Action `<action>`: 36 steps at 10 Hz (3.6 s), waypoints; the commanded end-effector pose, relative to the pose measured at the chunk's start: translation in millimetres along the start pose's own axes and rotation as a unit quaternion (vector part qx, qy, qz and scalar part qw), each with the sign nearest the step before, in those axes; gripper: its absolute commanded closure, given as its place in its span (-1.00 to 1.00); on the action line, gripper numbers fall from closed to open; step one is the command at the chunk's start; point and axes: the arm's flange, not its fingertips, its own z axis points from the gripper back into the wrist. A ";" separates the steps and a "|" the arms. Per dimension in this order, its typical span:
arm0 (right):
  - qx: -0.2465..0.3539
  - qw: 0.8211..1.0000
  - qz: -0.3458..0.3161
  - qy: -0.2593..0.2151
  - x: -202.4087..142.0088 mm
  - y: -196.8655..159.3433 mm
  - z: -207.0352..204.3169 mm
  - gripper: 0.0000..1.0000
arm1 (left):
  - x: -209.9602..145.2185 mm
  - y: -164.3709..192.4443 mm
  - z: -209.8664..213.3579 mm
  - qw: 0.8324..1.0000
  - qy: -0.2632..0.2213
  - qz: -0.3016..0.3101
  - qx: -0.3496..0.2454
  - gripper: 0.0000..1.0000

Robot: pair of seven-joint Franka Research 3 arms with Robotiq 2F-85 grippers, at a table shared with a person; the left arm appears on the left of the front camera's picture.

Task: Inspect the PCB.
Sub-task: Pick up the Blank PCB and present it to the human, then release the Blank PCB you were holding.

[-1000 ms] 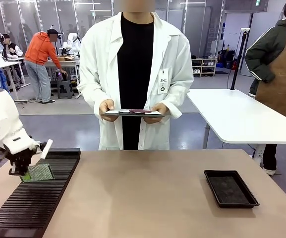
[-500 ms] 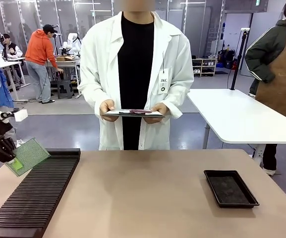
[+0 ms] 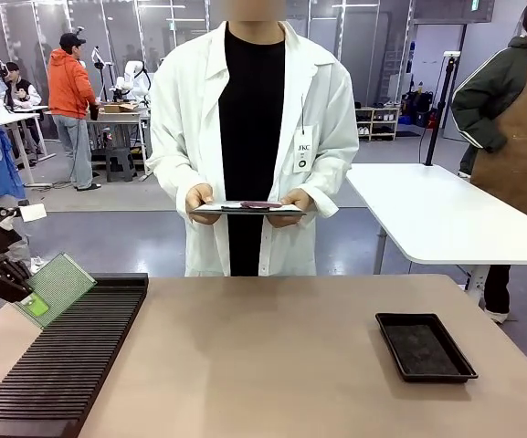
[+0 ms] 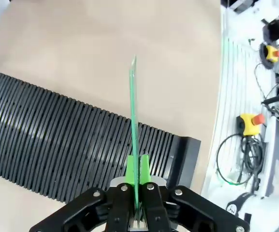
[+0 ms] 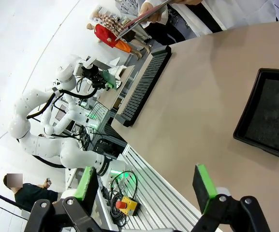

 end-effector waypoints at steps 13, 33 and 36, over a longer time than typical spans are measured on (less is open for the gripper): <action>0.004 1.000 0.007 -0.004 1.5 0.5 1.5 -1.00 | 117.3 71.0 -87.3 0.790 -0.276 0.344 -0.425 0.95; 0.004 1.000 0.007 -0.004 1.5 0.5 1.5 -1.00 | 109.9 76.0 -112.9 0.790 -0.256 0.387 -0.401 0.95; 0.004 1.000 0.007 -0.004 1.5 0.5 1.5 -1.00 | 109.9 76.0 -112.9 0.790 -0.256 0.387 -0.401 0.95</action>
